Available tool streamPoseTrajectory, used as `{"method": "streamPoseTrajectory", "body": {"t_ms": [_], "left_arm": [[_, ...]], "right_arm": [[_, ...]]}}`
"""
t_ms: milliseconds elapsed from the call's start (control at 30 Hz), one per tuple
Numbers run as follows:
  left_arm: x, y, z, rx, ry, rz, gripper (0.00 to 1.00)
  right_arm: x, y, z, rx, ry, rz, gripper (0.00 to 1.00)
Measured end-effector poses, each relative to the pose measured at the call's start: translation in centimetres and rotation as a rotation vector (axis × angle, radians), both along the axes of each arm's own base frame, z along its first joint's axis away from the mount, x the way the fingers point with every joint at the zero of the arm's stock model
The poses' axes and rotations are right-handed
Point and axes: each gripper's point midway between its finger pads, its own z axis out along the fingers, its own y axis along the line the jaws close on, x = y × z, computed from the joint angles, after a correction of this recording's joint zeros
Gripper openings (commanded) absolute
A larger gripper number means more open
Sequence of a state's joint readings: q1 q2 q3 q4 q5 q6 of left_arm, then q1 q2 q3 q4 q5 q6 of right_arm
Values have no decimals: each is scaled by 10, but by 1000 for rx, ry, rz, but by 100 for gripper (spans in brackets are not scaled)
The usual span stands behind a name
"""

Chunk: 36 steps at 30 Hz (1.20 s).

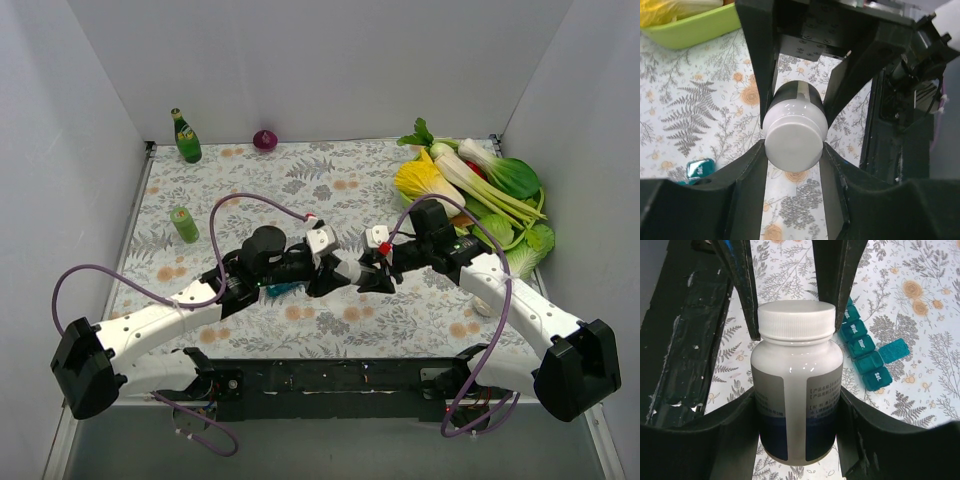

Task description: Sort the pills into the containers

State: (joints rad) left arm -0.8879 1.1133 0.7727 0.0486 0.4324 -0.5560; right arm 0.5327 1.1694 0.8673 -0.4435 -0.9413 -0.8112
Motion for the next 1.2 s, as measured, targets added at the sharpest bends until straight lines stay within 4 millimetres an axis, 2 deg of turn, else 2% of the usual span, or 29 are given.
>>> {"method": "streamPoseTrajectory", "body": {"t_ms": [200, 500, 633, 767, 833, 867, 900, 1000, 1033, 1167, 1200], "left_arm": [[13, -1, 4, -24, 317, 216, 0], [23, -2, -2, -105, 996, 527, 0], [23, -5, -6, -126, 1171, 582, 0], [23, -7, -8, -121, 1251, 617, 1], [23, -5, -6, -122, 1261, 627, 25], [24, -5, -6, -123, 1263, 630, 33], [25, -4, -6, -124, 1265, 632, 44], [24, -4, -5, -123, 1270, 619, 64], [25, -4, -3, -130, 1266, 611, 76], [29, -2, 6, -160, 1239, 570, 95], [28, -1, 7, -159, 1235, 561, 96]], "right_arm": [[13, -1, 0, -8, -41, -51, 1], [26, -3, -2, -34, -70, -119, 1], [27, -6, -8, -55, -59, -138, 1], [26, -7, -12, -62, -46, -144, 1], [27, -7, -11, -57, -51, -144, 1], [28, -6, -10, -55, -54, -144, 1], [28, -6, -10, -53, -55, -144, 1], [28, -6, -9, -50, -59, -144, 1], [28, -6, -10, -54, -55, -144, 1], [27, -7, -11, -58, -49, -144, 1], [26, -7, -11, -59, -48, -144, 1]]}}
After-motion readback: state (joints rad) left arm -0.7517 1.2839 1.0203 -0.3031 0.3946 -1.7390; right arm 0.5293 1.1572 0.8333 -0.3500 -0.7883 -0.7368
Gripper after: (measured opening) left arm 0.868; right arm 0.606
